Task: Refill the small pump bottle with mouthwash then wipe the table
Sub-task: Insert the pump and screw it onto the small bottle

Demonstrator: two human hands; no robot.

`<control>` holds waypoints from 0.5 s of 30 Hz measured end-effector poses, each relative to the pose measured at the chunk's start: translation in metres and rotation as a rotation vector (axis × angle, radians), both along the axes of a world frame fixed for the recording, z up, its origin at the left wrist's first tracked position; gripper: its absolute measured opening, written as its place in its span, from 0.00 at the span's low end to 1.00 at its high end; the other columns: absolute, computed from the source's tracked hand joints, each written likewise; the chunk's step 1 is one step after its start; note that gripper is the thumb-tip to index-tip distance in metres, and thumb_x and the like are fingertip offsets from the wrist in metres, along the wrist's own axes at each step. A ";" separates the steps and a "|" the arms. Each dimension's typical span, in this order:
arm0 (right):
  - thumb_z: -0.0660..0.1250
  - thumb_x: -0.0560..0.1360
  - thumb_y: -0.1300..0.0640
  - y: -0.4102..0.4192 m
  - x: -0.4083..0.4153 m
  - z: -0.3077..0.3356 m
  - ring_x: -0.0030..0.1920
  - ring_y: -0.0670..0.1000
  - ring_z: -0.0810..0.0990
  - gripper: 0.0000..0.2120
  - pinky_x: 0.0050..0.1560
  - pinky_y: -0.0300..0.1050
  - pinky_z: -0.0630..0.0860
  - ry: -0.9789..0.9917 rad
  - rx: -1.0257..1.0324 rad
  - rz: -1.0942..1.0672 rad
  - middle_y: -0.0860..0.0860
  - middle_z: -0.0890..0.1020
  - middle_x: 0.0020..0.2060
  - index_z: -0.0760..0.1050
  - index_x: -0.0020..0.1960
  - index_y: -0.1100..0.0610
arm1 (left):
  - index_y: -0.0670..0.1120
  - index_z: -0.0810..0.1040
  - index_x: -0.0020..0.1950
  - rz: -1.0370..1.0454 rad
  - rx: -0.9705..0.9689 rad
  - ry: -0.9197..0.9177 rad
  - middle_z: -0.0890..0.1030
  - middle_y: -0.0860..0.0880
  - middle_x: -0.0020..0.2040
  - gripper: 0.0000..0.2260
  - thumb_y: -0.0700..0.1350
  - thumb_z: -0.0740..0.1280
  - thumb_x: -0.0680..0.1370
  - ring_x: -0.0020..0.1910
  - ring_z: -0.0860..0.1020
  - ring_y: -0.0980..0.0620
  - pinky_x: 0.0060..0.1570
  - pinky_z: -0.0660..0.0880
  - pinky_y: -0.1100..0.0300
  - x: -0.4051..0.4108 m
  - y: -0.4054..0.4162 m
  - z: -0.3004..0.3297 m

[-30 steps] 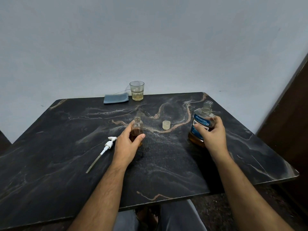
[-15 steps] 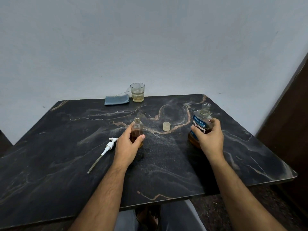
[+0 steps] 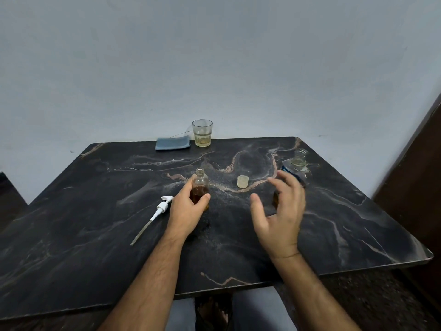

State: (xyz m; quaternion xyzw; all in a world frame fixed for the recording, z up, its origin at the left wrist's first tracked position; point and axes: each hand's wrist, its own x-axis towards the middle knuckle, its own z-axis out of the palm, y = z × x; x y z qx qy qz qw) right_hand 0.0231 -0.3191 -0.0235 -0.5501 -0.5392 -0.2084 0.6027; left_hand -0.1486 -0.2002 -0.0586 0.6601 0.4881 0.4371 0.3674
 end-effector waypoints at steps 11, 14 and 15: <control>0.69 0.73 0.53 0.029 -0.027 -0.011 0.50 0.47 0.79 0.08 0.52 0.50 0.77 0.083 -0.359 0.276 0.46 0.81 0.46 0.79 0.50 0.55 | 0.50 0.59 0.79 -0.046 -0.053 0.074 0.76 0.53 0.68 0.38 0.49 0.74 0.74 0.63 0.76 0.58 0.66 0.71 0.56 -0.021 -0.008 0.016; 0.71 0.73 0.54 0.043 -0.030 -0.008 0.49 0.46 0.79 0.07 0.51 0.49 0.78 0.149 -0.423 0.292 0.45 0.81 0.45 0.78 0.50 0.54 | 0.55 0.72 0.71 0.086 0.064 0.313 0.80 0.57 0.59 0.27 0.53 0.73 0.74 0.51 0.79 0.62 0.52 0.75 0.60 -0.043 -0.012 0.028; 0.71 0.73 0.54 0.048 -0.032 -0.007 0.49 0.45 0.79 0.08 0.52 0.49 0.78 0.168 -0.452 0.294 0.45 0.81 0.45 0.78 0.51 0.53 | 0.56 0.75 0.69 0.129 0.081 0.378 0.81 0.58 0.56 0.23 0.54 0.72 0.74 0.50 0.79 0.61 0.50 0.74 0.60 -0.052 -0.012 0.033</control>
